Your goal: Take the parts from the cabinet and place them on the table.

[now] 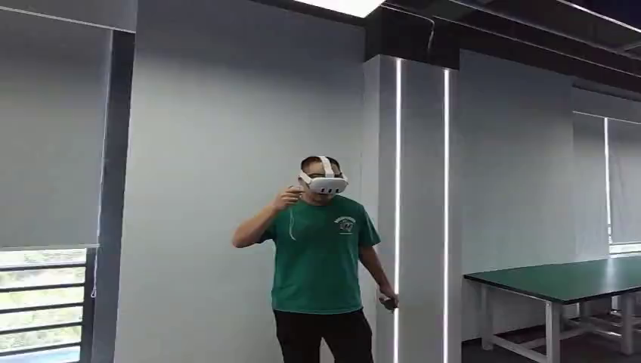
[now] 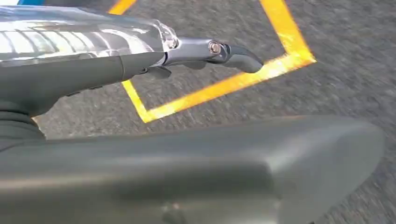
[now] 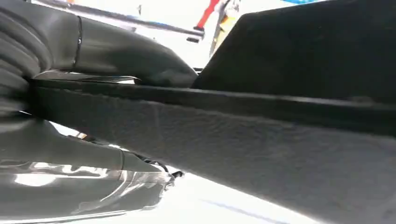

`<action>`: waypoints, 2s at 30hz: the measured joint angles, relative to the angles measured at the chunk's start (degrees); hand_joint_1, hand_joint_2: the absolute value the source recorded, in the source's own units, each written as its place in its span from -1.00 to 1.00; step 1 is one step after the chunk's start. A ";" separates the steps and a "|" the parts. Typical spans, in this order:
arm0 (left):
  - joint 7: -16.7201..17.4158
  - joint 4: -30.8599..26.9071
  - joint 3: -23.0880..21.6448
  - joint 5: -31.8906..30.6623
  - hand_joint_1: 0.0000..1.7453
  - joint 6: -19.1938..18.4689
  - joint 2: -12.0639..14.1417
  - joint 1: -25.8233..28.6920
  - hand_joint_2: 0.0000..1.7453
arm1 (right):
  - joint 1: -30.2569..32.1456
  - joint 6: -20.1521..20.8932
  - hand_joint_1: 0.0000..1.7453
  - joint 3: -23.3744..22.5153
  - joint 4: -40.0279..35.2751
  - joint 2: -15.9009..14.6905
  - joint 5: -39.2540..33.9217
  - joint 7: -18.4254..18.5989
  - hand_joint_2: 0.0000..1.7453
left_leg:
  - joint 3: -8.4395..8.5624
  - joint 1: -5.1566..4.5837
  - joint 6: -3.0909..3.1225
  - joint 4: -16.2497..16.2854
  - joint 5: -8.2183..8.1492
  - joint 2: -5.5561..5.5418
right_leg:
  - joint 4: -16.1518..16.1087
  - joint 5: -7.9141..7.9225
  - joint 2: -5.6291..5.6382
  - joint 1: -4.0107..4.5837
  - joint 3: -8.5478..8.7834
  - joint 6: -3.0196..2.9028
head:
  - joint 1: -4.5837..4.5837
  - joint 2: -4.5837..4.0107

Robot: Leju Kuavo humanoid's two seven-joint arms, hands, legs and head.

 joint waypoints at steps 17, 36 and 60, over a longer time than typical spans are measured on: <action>0.15 0.00 0.00 -0.04 -1.00 0.00 -0.55 0.51 -1.00 | 2.44 -0.90 1.00 -0.28 0.13 0.17 1.42 -0.57 1.00 | -2.38 0.39 1.85 -0.89 3.79 -2.91 | 10.81 -6.79 1.33 -0.35 -4.42 2.80 | 0.00 0.00; 0.42 0.00 0.00 -0.90 -1.00 0.11 -0.70 0.89 -1.00 | 2.01 1.05 1.00 -2.56 -0.26 -0.42 0.28 -1.07 1.00 | -8.55 -0.12 -0.18 14.06 -3.08 -2.08 | 0.53 -0.10 2.96 -0.05 -0.10 -0.28 | 0.07 0.00; 0.44 0.00 -0.02 -0.94 -1.00 0.02 -0.68 -0.01 -1.00 | 0.78 1.31 1.00 -3.85 -0.79 -0.44 -0.02 -0.79 1.00 | 0.83 -0.10 -0.21 -2.10 1.76 2.46 | -0.17 0.81 -1.27 -0.13 -0.12 0.21 | 0.07 0.04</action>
